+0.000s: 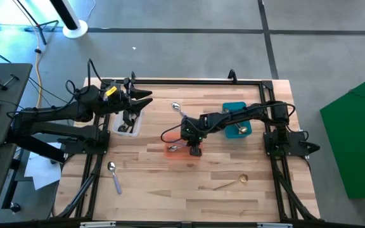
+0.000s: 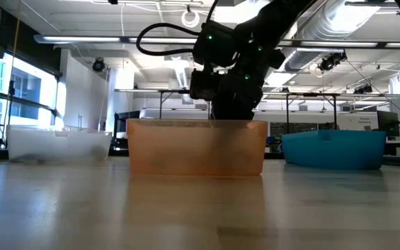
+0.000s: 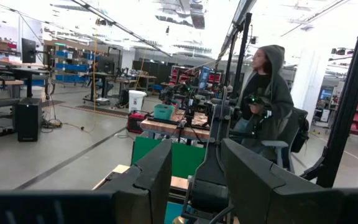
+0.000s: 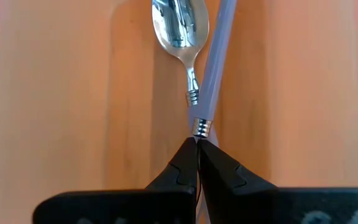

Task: Sort silverware by color (type)
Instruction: Put the bottom right violet spoon into the orange bin, then put the gold spoon into the blue bin

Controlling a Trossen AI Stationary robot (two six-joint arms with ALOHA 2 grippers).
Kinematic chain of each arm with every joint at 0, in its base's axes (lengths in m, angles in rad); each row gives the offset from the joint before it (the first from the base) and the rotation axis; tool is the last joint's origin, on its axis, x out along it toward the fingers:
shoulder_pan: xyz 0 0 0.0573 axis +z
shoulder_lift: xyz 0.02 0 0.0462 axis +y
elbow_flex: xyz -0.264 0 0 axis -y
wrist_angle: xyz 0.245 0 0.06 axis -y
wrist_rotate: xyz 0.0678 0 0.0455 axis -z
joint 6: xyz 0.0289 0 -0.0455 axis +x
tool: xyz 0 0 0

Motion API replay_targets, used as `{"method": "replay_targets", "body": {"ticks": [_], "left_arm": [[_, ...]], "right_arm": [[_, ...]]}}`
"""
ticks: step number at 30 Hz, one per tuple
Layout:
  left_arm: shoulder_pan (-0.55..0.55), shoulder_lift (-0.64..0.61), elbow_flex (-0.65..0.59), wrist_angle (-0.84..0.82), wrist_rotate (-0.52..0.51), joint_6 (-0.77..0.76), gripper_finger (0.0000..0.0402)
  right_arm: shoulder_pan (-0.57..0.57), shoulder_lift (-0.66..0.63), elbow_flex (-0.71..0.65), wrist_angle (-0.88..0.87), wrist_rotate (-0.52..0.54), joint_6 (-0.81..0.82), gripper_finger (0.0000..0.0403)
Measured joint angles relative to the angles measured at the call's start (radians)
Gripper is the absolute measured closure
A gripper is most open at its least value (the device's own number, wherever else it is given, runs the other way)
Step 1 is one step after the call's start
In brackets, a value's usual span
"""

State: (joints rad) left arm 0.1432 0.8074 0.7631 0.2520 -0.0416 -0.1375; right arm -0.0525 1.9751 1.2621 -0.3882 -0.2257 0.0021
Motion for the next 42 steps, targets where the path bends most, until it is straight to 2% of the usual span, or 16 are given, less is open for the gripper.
{"method": "replay_targets", "body": {"ticks": [6, 9, 14, 19, 24, 32, 42], "left_arm": [[0.0, 0.0, 0.0, 0.0, 0.0, 0.0, 0.0271], [0.0, 0.0, 0.0, 0.0, 0.0, 0.001, 0.0271], [0.0, 0.0, 0.0, 0.0, 0.0, 0.001, 0.0271], [0.0, 0.0, 0.0, 0.0, 0.0, 0.001, 0.0271], [0.0, 0.0, 0.0, 0.0, 0.0, 0.0, 0.0271], [0.0, 0.0, 0.0, -0.001, 0.0, 0.001, 0.0271], [0.0, 0.0, 0.0, -0.004, 0.001, 0.002, 0.0271]], "right_arm": [[0.0, 0.0, 0.0, 0.0, -0.003, 0.021, 0.0402], [0.0, 0.0, 0.0, 0.0, -0.004, 0.043, 0.0389], [0.0, -0.001, 0.0, -0.005, -0.007, 0.093, 0.0324], [0.0, -0.002, 0.0, -0.006, -0.027, 0.076, 0.0253], [0.0, -0.002, 0.0, -0.006, -0.03, 0.079, 0.0213], [-0.002, -0.069, -0.001, -0.031, -0.029, 0.06, 0.0206], [-0.016, -0.339, -0.001, -0.072, 0.016, 0.031, 0.0206]]}}
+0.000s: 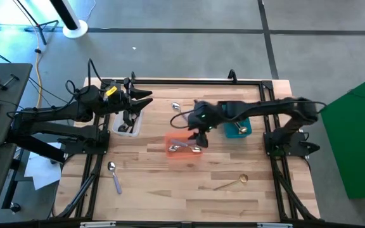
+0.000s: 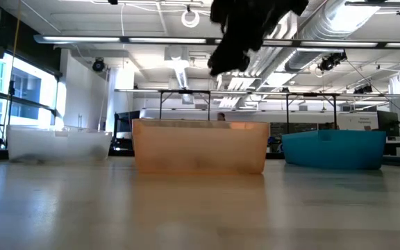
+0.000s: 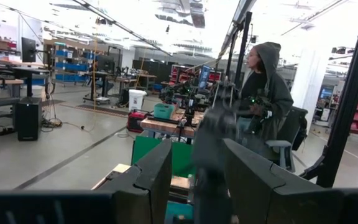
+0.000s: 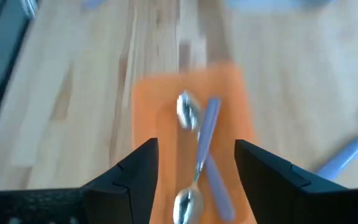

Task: Sort silverware by color (type)
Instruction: Put the gold spoon into the blue bin

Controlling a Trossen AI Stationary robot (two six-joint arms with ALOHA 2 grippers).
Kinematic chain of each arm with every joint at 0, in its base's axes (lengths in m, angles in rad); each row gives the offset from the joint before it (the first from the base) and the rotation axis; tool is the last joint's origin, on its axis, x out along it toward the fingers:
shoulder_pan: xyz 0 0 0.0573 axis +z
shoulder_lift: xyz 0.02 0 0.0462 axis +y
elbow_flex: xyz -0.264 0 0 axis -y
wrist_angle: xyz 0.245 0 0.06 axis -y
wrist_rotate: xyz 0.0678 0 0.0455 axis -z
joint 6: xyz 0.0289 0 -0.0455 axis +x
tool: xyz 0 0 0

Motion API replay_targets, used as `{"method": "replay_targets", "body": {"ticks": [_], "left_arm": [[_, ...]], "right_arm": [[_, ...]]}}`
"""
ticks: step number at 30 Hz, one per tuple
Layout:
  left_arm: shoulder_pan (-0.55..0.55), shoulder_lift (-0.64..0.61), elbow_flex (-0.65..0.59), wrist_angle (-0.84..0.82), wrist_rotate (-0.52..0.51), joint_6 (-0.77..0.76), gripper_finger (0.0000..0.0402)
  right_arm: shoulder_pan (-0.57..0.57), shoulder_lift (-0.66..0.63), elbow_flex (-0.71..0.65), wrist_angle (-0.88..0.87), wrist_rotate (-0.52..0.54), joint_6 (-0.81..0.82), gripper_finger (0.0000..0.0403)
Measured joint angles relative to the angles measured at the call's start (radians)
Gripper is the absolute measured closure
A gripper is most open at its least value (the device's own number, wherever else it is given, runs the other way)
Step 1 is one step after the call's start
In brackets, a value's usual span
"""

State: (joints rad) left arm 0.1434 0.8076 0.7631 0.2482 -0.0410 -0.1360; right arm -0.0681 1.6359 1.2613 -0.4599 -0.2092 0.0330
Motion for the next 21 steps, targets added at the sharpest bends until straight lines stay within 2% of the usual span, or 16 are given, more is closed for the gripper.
{"method": "replay_targets", "body": {"ticks": [10, 15, 21], "left_arm": [[0.0, 0.0, 0.0, -0.012, 0.0, 0.0, 0.0271], [0.0, 0.0, 0.0, -0.012, 0.001, 0.001, 0.0271], [0.0, 0.0, 0.0, -0.012, 0.001, 0.0, 0.0271]], "right_arm": [[0.0, -0.262, 0.0, 0.032, 0.208, 0.011, 0.0206], [0.0, -0.36, 0.0, 0.094, 0.217, 0.011, 0.0206], [0.0, -0.398, 0.0, 0.136, 0.217, 0.011, 0.0206]]}}
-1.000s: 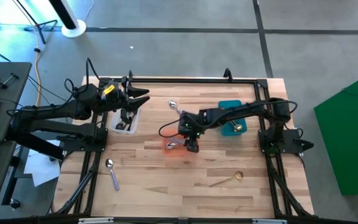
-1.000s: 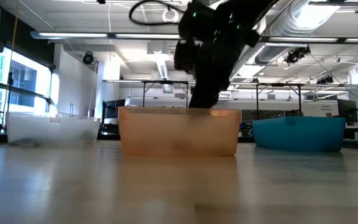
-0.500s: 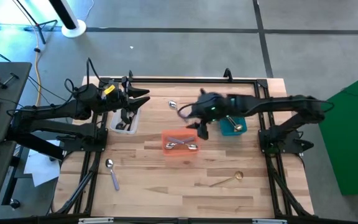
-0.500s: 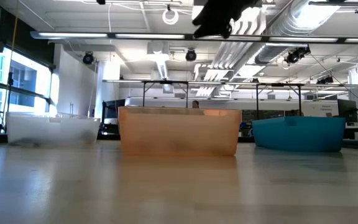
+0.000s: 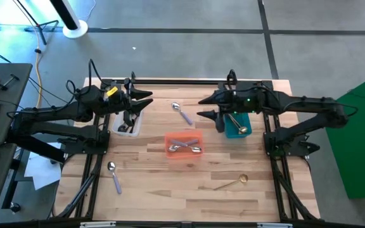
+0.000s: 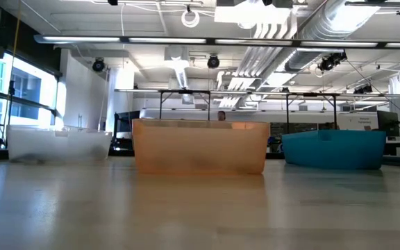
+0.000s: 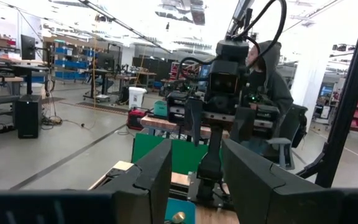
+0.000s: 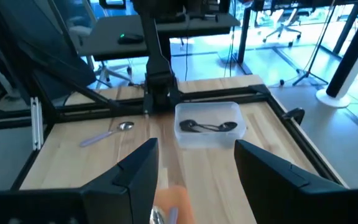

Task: Sort silverware by color (type)
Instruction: Put the gold spoon into the blue bin

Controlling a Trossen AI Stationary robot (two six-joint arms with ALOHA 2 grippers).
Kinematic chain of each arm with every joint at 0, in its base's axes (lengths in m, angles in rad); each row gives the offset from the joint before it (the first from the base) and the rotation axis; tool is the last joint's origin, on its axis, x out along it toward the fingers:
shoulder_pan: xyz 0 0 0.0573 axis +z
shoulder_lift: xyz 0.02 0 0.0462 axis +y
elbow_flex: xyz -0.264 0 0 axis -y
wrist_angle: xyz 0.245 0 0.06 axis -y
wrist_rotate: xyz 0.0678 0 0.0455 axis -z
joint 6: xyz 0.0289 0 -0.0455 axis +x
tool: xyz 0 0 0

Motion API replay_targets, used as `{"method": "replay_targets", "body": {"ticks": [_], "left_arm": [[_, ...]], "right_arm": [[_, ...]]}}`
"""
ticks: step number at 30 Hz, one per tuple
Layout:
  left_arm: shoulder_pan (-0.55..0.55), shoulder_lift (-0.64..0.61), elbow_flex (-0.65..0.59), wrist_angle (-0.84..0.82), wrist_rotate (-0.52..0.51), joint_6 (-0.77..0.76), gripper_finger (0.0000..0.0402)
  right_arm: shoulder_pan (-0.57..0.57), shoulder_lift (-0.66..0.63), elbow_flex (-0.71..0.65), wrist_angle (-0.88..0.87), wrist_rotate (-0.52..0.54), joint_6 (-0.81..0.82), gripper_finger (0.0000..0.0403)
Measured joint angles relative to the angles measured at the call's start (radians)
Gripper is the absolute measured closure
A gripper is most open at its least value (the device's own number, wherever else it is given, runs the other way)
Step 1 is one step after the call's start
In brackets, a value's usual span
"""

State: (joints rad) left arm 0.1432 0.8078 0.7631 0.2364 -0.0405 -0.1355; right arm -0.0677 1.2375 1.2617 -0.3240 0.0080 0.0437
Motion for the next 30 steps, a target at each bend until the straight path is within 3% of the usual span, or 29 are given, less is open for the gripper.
{"method": "replay_targets", "body": {"ticks": [30], "left_arm": [[0.0, 0.0, 0.0, -0.007, -0.001, 0.043, 0.0271]], "right_arm": [[0.0, 0.001, 0.0, 0.149, -0.008, 0.028, 0.0206]]}}
